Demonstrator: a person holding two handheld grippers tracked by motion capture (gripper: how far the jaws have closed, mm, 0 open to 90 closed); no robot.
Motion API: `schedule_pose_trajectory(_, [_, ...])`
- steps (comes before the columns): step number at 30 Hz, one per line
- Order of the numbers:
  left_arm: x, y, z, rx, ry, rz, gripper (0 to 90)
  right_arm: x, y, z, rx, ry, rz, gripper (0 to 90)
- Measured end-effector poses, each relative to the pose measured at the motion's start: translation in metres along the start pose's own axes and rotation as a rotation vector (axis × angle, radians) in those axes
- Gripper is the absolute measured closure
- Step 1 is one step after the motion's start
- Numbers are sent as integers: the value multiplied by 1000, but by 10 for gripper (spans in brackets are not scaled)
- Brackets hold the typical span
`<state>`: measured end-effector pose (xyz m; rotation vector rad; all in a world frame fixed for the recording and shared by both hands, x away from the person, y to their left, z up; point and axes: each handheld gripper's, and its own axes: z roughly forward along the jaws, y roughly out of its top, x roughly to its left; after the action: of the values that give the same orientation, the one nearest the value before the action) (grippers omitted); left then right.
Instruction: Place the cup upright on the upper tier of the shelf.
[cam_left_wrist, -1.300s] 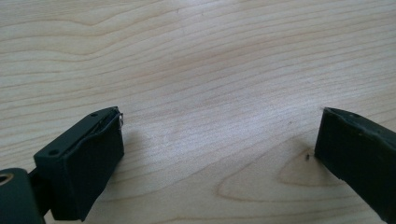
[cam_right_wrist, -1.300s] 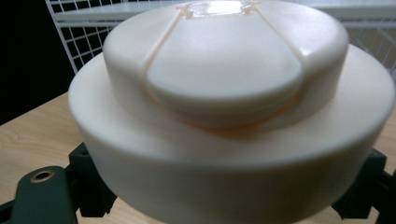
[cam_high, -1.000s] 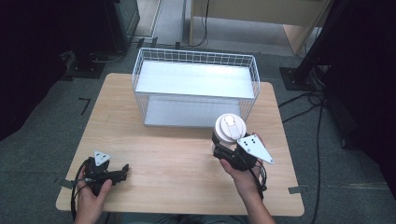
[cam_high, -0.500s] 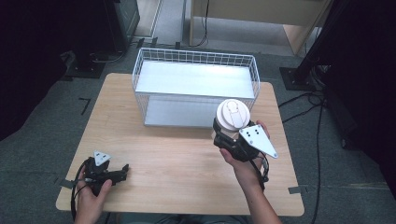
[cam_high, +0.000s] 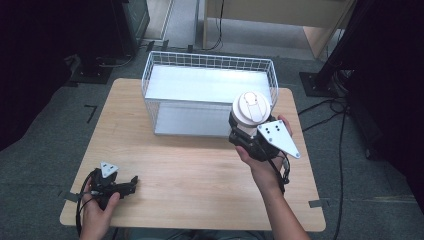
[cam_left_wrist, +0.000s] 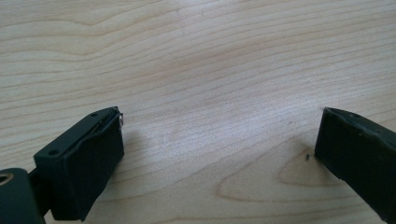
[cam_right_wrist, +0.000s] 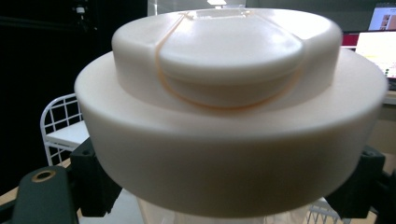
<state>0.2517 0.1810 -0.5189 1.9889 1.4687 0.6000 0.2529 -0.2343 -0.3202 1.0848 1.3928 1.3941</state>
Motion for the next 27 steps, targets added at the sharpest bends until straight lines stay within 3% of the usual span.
schedule_pose_trajectory(5, [0,0,0,0,0,0,15,-1,12,10,-12,-10,-6,154])
schedule_pose_trajectory(27, [0,0,0,0,0,0,15,-8,32,56,-23,-65,-11,156])
